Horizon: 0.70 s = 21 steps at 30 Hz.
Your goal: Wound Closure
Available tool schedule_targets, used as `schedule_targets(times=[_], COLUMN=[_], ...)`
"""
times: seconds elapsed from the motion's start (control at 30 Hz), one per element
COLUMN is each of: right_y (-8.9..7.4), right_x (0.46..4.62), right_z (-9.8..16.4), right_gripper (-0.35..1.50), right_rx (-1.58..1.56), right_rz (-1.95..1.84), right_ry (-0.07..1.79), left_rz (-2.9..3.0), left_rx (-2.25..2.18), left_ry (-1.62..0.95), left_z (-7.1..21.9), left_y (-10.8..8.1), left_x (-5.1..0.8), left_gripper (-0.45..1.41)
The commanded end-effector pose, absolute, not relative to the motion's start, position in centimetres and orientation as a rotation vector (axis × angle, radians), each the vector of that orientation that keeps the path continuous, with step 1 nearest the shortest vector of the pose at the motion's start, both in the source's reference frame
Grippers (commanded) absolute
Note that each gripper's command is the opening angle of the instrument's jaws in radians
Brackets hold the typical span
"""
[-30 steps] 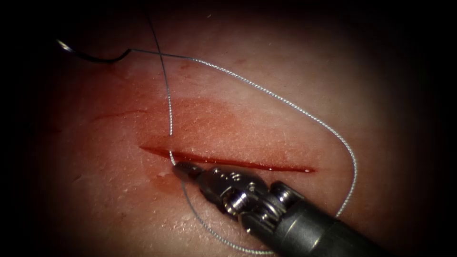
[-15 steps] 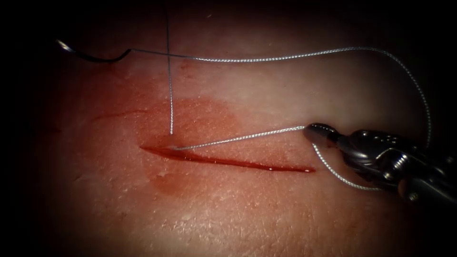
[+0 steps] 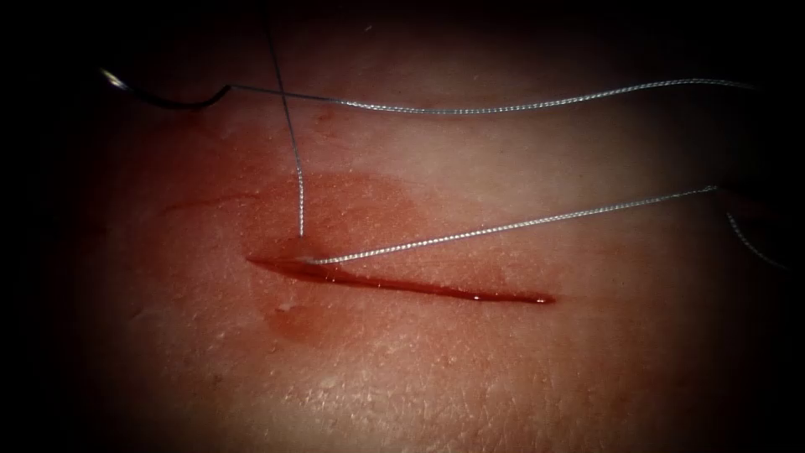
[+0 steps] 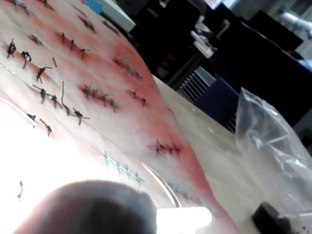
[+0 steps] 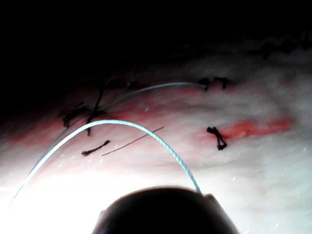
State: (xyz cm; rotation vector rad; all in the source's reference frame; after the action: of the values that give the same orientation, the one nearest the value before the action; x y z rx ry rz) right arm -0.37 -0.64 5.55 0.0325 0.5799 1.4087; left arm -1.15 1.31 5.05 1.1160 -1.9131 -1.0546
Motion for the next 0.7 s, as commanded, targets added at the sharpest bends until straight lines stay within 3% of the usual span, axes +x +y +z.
schedule_targets(times=[0.03,0.1,0.13,0.2,0.27,0.37,0.4,0.6,0.7], right_y=[-0.5,-0.5,-0.5,-0.6,-0.6,-0.7,-0.9,-1.3,-1.5], right_x=[-0.31,-0.22,-0.22,-0.03,0.16,0.50,0.95,1.83,2.38], right_z=[5.5,5.5,5.5,5.5,5.5,5.5,5.6,5.9,5.9], right_gripper=[-0.15,0.73,0.73,0.96,1.05,0.98,0.98,0.98,0.90], right_rx=[0.017,0.013,0.013,0.046,0.087,0.185,0.231,0.275,0.314], right_rz=[1.354,1.284,1.284,1.186,1.148,1.107,1.060,0.962,0.918], right_ry=[0.578,0.584,0.584,0.610,0.631,0.678,0.714,0.728,0.708], left_rz=[-1.046,-1.046,-1.046,-1.046,-1.046,-1.046,-1.045,-1.049,-1.049], left_rx=[1.111,1.111,1.111,1.110,1.109,1.108,1.107,1.112,1.112], left_ry=[-1.923,-1.923,-1.923,-1.923,-1.920,-1.920,-1.921,-1.919,-1.919], left_z=[5.0,5.0,5.0,5.0,5.0,5.0,5.0,5.0,5.0], left_y=[1.4,1.4,1.4,1.4,1.4,1.4,1.4,1.4,1.4], left_x=[-1.17,-1.17,-1.17,-1.17,-1.18,-1.19,-1.19,-1.20,-1.20], left_gripper=[-0.45,-0.45,-0.45,-0.45,-0.45,-0.45,-0.45,-0.45,-0.45])
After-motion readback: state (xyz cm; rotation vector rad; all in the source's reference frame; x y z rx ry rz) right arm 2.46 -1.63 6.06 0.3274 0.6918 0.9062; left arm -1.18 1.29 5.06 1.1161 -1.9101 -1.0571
